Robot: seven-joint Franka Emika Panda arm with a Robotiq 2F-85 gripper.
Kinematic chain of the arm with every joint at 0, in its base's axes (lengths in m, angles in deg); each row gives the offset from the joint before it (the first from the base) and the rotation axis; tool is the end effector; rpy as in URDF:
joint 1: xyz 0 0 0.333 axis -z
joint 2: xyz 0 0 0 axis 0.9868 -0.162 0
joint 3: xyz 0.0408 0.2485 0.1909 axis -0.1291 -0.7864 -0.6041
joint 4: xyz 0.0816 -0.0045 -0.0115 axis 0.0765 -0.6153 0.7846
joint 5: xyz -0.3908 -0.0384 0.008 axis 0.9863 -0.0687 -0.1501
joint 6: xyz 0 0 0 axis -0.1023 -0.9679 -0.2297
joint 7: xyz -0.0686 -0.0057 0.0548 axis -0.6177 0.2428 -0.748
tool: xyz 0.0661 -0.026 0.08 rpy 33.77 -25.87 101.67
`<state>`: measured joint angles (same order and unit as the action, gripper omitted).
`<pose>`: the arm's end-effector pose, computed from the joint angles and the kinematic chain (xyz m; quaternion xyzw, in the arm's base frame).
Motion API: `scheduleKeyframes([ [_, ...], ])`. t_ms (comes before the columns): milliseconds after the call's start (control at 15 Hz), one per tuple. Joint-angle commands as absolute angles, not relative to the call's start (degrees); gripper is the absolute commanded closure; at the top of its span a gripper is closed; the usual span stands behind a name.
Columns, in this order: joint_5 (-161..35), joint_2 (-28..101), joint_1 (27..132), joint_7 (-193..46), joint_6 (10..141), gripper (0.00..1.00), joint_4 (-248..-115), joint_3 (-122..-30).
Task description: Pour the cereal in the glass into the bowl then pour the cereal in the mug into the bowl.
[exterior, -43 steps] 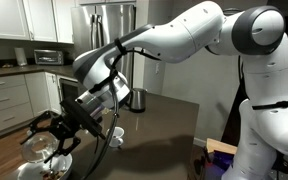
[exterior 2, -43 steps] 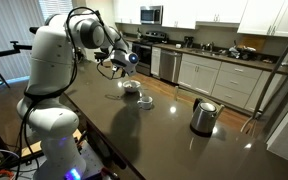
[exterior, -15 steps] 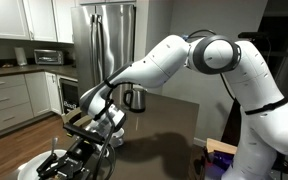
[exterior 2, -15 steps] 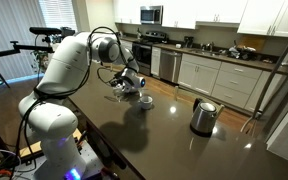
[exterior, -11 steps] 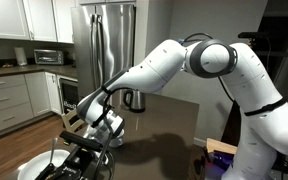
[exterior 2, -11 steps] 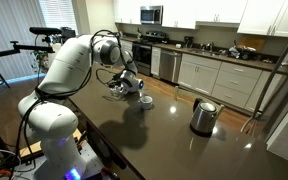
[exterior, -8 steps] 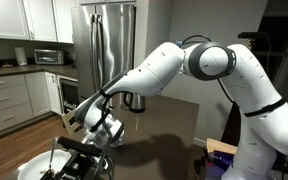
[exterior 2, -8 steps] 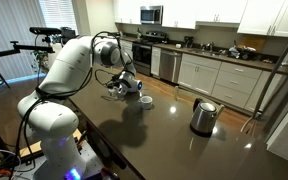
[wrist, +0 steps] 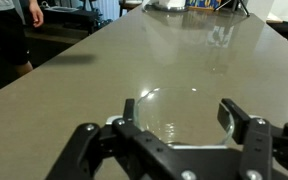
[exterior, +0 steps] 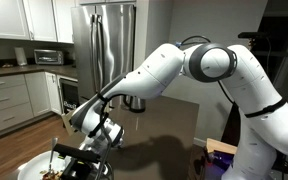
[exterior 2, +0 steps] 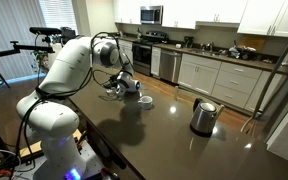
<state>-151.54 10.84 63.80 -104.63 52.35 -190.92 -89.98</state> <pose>0.5414 0.3417 0.1641 -0.6306 0.4638 0.4854 0.3894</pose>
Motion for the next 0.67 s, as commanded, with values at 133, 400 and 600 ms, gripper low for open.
scheduleKeyframes([
  [133,-149.9,11.82,62.79,-108.36,53.94,0.4,-190.74,-89.48],
  [400,-149.22,11.93,62.31,-109.03,55.51,0.4,-190.91,-89.31],
  [600,-148.53,12.19,61.64,-109.53,57.1,0.4,-191.12,-89.04],
])
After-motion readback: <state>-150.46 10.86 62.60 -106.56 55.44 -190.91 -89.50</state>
